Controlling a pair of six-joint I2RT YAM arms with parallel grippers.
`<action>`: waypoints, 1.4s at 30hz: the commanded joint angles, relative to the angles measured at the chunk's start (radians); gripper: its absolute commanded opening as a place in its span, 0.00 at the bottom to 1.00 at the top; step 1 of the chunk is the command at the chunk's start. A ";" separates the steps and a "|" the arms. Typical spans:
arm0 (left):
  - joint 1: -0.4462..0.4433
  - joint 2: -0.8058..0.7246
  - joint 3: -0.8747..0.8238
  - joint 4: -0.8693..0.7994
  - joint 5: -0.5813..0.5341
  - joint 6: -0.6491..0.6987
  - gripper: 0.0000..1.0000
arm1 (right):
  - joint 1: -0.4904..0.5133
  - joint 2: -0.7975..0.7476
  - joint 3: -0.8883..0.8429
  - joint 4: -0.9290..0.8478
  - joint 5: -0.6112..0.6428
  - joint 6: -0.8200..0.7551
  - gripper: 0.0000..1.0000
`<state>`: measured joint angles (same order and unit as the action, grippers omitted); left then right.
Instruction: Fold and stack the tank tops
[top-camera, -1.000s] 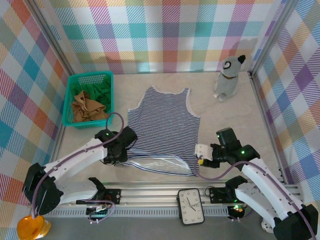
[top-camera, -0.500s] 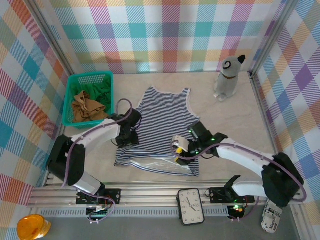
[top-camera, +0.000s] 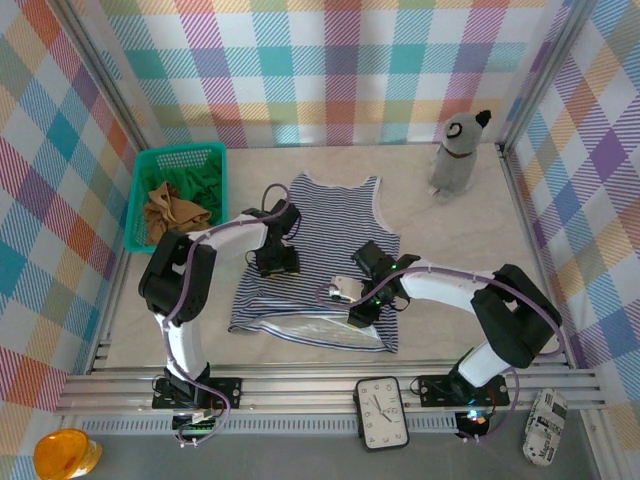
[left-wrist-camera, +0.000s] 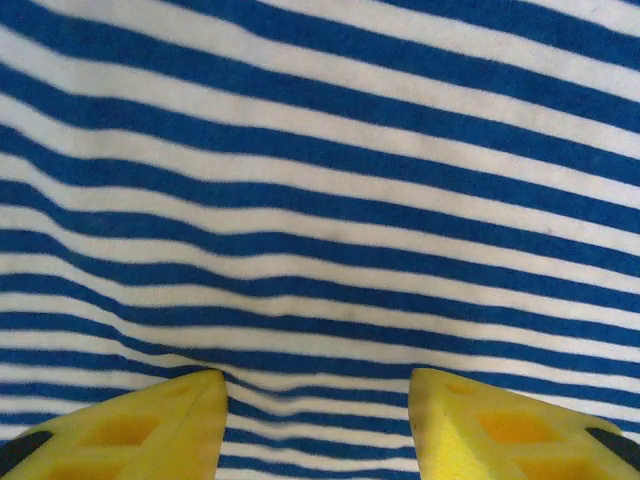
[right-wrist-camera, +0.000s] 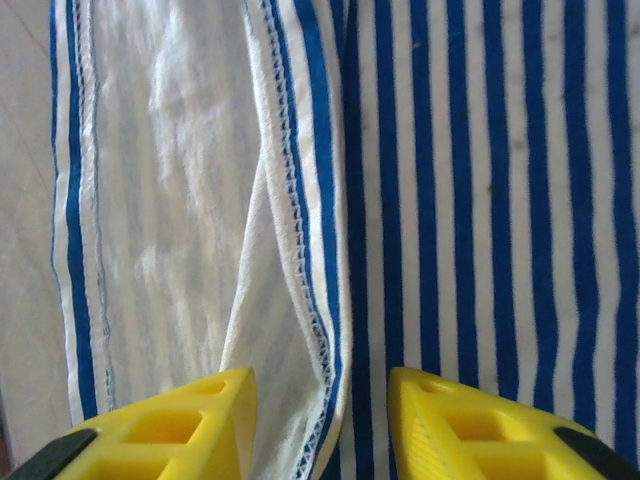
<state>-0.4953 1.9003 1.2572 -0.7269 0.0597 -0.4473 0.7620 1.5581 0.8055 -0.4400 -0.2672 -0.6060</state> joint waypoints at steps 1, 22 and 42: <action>0.008 0.045 0.051 -0.030 0.019 0.057 0.51 | 0.008 0.026 0.037 -0.048 -0.033 -0.076 0.32; 0.067 0.211 0.223 -0.143 -0.007 0.177 0.51 | 0.243 -0.108 -0.095 -0.119 0.060 -0.194 0.12; -0.050 -0.227 -0.048 -0.189 0.039 -0.060 0.52 | 0.114 -0.253 -0.068 0.081 0.094 0.149 0.50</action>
<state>-0.4812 1.7611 1.2858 -0.9043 0.1013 -0.3912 0.9173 1.2991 0.7479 -0.4160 -0.2222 -0.5411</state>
